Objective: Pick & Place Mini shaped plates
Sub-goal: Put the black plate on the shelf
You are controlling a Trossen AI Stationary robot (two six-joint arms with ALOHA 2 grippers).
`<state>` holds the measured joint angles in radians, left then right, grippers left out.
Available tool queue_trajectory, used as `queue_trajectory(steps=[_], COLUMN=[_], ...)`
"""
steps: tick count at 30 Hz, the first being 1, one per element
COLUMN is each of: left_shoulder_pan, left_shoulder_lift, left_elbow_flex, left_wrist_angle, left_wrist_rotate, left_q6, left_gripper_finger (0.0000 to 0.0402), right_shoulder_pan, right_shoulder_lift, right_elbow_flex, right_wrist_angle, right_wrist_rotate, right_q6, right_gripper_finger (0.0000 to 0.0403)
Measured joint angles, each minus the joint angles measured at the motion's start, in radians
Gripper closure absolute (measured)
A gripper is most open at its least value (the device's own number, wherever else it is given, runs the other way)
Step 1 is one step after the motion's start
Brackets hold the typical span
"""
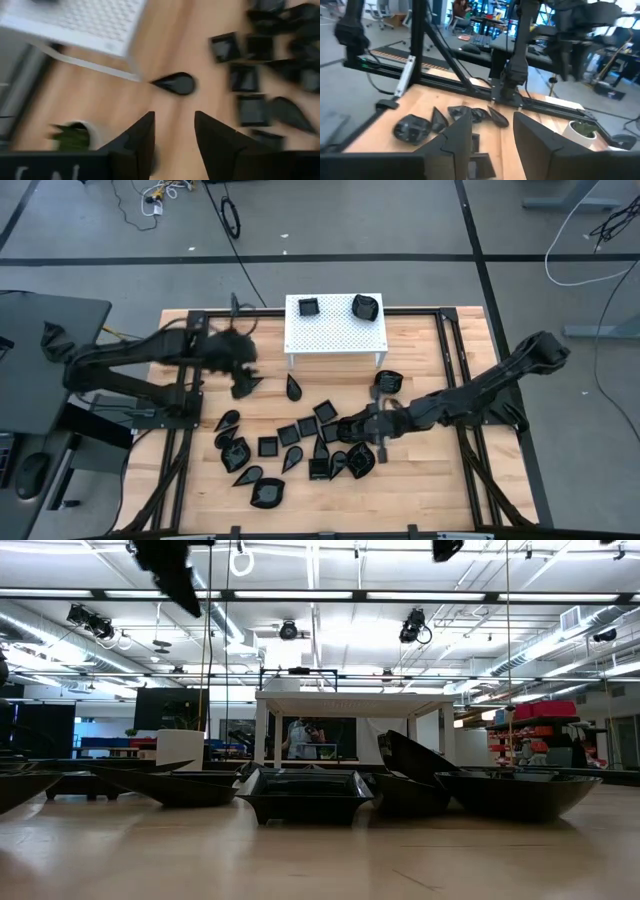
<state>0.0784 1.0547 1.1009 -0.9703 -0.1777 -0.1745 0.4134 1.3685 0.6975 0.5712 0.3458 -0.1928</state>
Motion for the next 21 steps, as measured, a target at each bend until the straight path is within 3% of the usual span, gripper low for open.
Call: queue_trajectory(steps=[6,12,16,21], left_shoulder_pan=[-0.12,-0.201,-0.217,-0.23], left_shoulder_lift=[-0.132,-0.139,-0.139,-0.138], left_elbow_flex=[-0.271,-0.455,-0.531,-0.561], left_wrist_angle=[0.173,0.352,0.487,0.562], left_wrist_rotate=[0.008,-0.002,-0.004,-0.022], left_q6=[-0.209,-0.268,-0.268,-0.279], left_gripper_finger=[0.0274,0.0278,0.0278,0.0278], right_shoulder_pan=[-0.083,-0.187,-0.254,-0.307], right_shoulder_lift=[0.185,0.369,0.509,0.651], right_elbow_flex=[0.124,0.429,0.604,0.704], right_wrist_angle=[-0.04,-0.476,-0.73,-0.767], right_wrist_rotate=[-0.031,-0.052,-0.051,-0.048], right_q6=[0.095,0.302,0.474,0.596], right_gripper_finger=[0.0254,0.0254,0.0253,0.0245])
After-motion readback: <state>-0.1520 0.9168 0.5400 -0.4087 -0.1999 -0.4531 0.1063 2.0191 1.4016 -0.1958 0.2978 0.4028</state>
